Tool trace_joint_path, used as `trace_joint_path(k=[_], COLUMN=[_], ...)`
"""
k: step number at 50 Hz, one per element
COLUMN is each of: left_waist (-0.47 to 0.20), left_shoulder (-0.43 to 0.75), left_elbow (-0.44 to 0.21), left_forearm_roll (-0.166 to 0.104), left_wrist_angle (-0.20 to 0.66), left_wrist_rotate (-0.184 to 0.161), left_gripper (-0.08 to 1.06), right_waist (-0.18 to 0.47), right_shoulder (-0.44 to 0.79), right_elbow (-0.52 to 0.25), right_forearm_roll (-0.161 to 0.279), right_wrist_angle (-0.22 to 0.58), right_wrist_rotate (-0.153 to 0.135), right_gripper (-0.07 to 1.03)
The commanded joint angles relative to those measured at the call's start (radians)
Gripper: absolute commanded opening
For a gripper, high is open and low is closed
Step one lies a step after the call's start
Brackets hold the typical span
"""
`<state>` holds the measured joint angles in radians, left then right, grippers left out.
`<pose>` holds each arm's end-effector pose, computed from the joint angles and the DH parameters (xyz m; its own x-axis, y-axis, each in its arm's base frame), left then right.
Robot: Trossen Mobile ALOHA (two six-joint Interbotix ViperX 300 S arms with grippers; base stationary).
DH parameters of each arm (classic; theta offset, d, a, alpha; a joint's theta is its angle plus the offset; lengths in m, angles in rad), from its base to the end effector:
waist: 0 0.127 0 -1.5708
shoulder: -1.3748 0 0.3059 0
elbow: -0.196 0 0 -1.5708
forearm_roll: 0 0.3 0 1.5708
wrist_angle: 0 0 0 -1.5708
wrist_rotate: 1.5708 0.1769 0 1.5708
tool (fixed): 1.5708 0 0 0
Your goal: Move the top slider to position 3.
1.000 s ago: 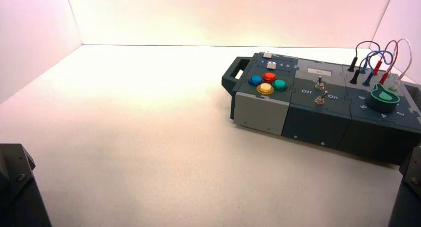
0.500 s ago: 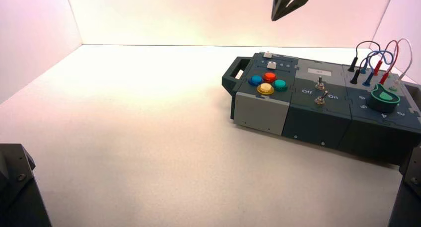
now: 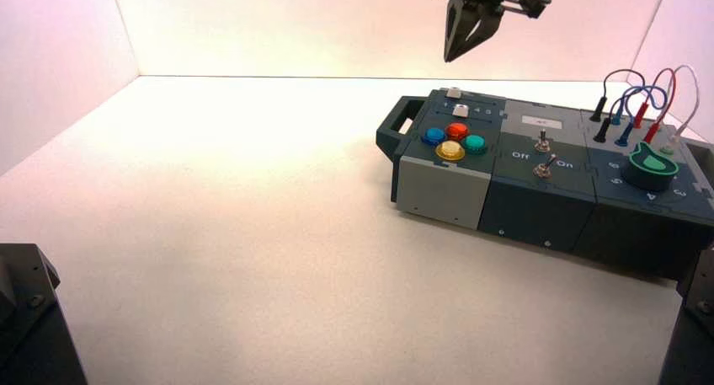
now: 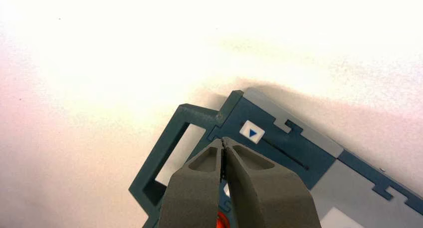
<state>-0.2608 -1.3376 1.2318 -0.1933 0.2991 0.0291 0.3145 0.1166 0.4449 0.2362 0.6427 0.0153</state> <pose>0.1845 -0.0596 0.2530 0.9330 -0.3076 -0.1866 0.2794 0.9463 -0.1629 0.3851 0.1513 0.0957 0.3059 0.2470 -0.9195 -0.1679 0.9646 0.2033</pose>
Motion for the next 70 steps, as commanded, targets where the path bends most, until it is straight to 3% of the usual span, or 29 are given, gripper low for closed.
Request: trace_joint_path(k=[1, 70], left_waist=[-0.006, -0.006], left_shoulder=[0.017, 0.009], left_elbow=[-0.029, -0.031], left_forearm_roll=[-0.002, -0.002], left_wrist_angle=[-0.005, -0.005], left_wrist_rotate=[-0.003, -0.003], left_gripper=[-0.03, -0.03], right_waist=[0.006, 0.000], right_shoulder=[0.006, 0.133], right_elbow=[-0.038, -0.077], right_forearm_roll=[0.005, 0.003], right_wrist_angle=[-0.008, -0.023], right_wrist_rotate=[-0.002, 0.006], right_gripper=[-0.02, -0.02])
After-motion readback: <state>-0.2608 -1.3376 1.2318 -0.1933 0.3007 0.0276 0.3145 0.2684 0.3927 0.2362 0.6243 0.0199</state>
